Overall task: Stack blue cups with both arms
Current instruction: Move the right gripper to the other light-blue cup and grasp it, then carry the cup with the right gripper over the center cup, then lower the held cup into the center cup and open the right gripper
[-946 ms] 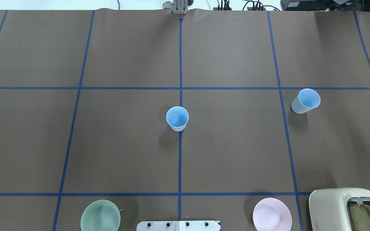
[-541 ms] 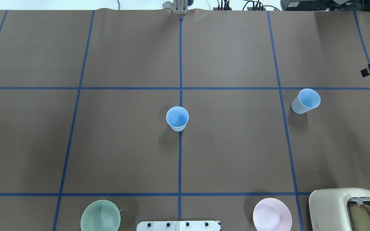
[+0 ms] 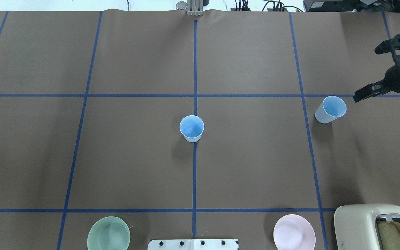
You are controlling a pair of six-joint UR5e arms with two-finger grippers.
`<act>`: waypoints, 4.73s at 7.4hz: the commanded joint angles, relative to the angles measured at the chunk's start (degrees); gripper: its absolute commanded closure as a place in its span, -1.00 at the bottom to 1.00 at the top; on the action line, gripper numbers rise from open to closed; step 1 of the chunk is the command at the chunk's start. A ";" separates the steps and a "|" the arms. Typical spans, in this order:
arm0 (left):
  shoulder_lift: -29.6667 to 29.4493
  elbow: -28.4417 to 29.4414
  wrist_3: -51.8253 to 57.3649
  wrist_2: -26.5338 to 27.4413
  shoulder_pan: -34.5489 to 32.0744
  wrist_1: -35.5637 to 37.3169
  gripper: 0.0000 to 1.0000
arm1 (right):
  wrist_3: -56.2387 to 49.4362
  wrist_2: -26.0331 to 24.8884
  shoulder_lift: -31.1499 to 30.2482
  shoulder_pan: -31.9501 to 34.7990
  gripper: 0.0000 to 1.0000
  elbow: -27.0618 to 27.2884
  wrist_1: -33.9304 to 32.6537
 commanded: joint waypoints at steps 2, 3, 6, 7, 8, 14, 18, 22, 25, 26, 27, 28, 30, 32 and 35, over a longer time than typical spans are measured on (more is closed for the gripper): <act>0.69 0.57 0.05 -0.01 -0.04 -1.37 -0.97 | 0.39 -0.41 3.99 -2.17 -0.91 -5.23 0.80; 1.48 0.57 -0.04 -0.01 -0.04 -2.94 -0.97 | 0.47 -0.41 5.82 -2.26 -0.87 -6.73 0.80; 1.66 0.40 -0.04 -0.01 0.05 -3.31 -0.97 | 0.73 -0.15 5.23 -2.79 -0.58 -8.41 2.73; 1.66 0.31 -0.04 -0.01 0.05 -3.31 -0.97 | 0.82 -0.06 5.23 -2.96 -0.22 -8.85 2.82; 1.66 0.31 -0.04 -0.01 0.05 -3.31 -0.97 | 0.91 0.03 5.23 -3.14 0.27 -8.85 2.74; 1.75 0.13 -0.21 -0.01 0.05 -3.31 -0.97 | 1.00 5.01 5.22 -1.75 1.00 -3.16 1.95; 3.32 -1.36 -8.73 -4.63 -0.04 -3.31 -0.97 | 35.29 8.30 18.10 -6.53 1.00 2.13 1.95; 4.30 -3.65 -8.91 -5.02 0.14 -3.31 -0.97 | 49.15 -11.15 41.97 -26.11 1.00 0.83 -26.22; 4.30 -3.65 -8.83 -5.02 0.05 -3.31 -0.97 | 51.89 -16.48 43.46 -31.25 1.00 -2.87 -28.55; 4.30 -3.56 -8.83 -5.02 0.05 -3.31 -0.97 | 51.63 -16.49 43.72 -31.26 1.00 -3.92 -28.55; 4.39 -3.65 -8.83 -5.02 0.05 -3.31 -0.97 | 51.10 -16.49 43.55 -31.26 1.00 -4.80 -28.47; 4.39 -3.56 -8.83 -5.02 0.14 -3.31 -0.97 | 50.83 -16.58 43.55 -31.09 1.00 -4.90 -28.38; 4.30 -3.47 -8.74 -5.02 0.14 -3.31 -0.97 | 50.83 -16.58 43.72 -30.91 1.00 -5.16 -27.07; 4.39 -3.47 -8.74 -5.02 0.14 -3.31 -0.97 | 50.74 -16.67 43.63 -30.91 1.00 -7.17 -24.53; 4.39 -3.39 -8.74 -5.02 0.14 -3.31 -0.97 | 50.57 -17.28 43.37 -30.91 1.00 -9.54 -23.46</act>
